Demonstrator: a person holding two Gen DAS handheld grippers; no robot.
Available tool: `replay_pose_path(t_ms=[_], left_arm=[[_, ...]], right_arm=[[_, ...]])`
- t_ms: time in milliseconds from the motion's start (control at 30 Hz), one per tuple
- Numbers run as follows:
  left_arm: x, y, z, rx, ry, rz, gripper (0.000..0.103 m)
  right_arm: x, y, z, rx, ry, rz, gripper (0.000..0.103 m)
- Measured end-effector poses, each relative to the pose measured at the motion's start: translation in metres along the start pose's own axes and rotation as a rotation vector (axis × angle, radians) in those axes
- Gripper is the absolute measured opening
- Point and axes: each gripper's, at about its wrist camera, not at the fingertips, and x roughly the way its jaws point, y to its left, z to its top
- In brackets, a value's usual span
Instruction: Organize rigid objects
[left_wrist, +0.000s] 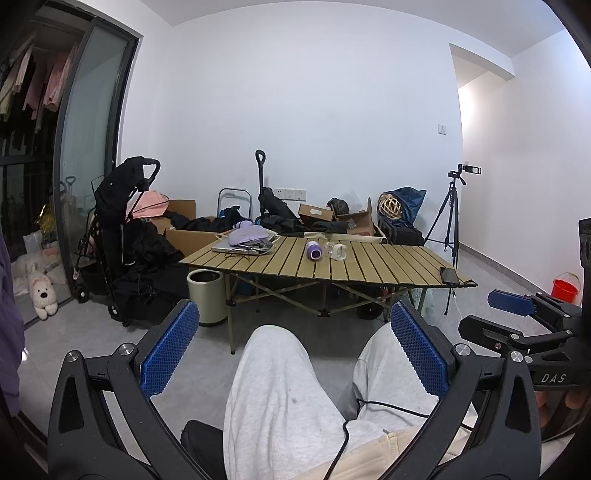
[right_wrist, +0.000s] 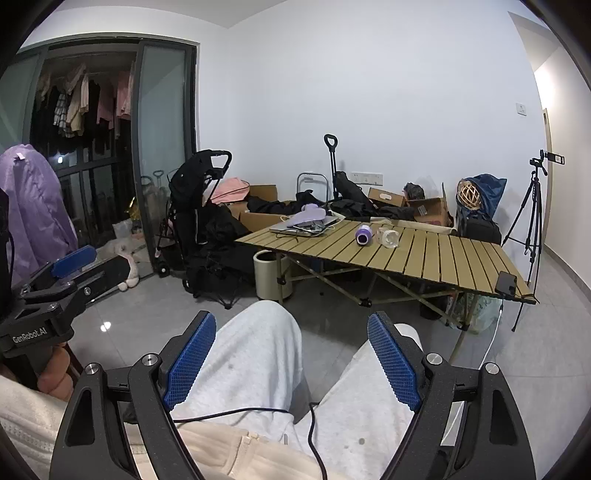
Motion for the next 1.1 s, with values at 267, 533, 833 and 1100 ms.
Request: replay_pose_path(t_ms=[267,533,833,1100], left_arm=[[0.0010,-0.0013,0.0020,0.002,0.007,-0.001,0.103],[0.0019,-0.0033,0.0045,0.006,0.009,0.000,0.103],[0.0019,-0.0046,0.0041,0.006,0.012,0.001,0.103],[0.0019,-0.0060,0.0042,0.007,0.015,0.002,0.103]], right_arm=[[0.0003,0.0013,0.0001,-0.001,0.009,-0.005,0.089],[0.0005,0.0021,0.0016,-0.004,0.012,-0.005,0.089],[0.0006,0.0023,0.0032,-0.006,0.016,-0.002,0.089],[0.0001,0.0032,0.0042,-0.005,0.016,-0.003,0.089]])
